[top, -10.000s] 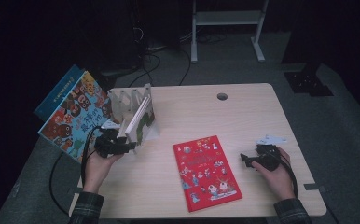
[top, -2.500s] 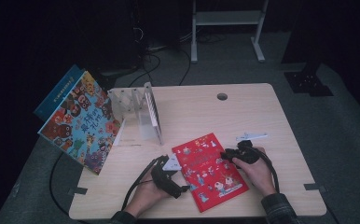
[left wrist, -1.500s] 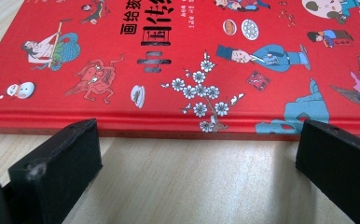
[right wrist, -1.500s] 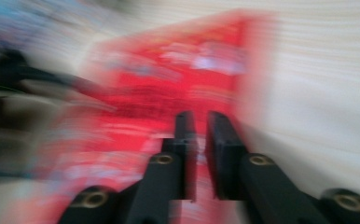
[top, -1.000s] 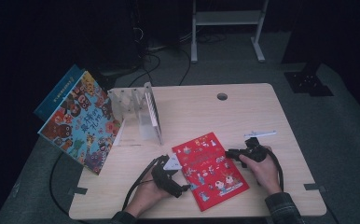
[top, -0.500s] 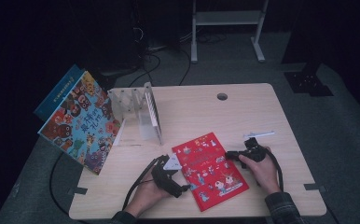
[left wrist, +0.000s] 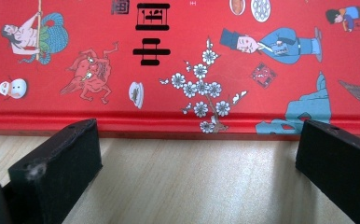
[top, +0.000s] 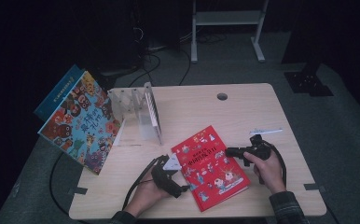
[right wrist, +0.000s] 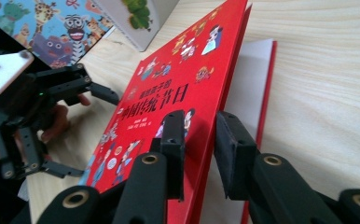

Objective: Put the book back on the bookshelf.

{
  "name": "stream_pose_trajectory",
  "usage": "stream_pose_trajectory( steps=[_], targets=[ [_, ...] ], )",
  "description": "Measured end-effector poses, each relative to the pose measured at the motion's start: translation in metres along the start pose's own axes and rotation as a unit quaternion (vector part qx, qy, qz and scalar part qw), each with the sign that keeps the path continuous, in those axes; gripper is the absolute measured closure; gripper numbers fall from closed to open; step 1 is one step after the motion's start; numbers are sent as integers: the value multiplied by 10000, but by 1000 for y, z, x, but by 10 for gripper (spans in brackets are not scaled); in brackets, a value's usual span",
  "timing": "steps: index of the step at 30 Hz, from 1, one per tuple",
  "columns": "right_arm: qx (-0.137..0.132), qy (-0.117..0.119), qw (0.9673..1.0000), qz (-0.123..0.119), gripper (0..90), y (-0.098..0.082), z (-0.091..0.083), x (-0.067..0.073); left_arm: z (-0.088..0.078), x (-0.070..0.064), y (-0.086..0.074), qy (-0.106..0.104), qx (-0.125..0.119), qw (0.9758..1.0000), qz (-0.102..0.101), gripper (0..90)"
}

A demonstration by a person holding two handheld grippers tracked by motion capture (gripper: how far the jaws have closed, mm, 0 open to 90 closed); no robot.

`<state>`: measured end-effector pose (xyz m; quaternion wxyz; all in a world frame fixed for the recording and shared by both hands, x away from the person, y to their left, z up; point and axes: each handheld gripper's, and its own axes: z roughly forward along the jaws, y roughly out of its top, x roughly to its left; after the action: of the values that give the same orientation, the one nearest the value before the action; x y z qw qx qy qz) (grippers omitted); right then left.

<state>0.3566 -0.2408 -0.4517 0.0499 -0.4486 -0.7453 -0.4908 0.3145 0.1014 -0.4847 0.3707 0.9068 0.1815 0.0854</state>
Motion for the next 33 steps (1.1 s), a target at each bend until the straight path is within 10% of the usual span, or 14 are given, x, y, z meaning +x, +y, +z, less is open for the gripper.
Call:
stream_pose_trajectory(
  steps=[16,33],
  targets=[
    [837,602,9932,-532,642,20,14,22,0,0,0,1,16,10000,11,0],
    [990,1031,9885,-494,762,34,15,30,-1,0,0,8,21,10000,-27,0]
  ],
)
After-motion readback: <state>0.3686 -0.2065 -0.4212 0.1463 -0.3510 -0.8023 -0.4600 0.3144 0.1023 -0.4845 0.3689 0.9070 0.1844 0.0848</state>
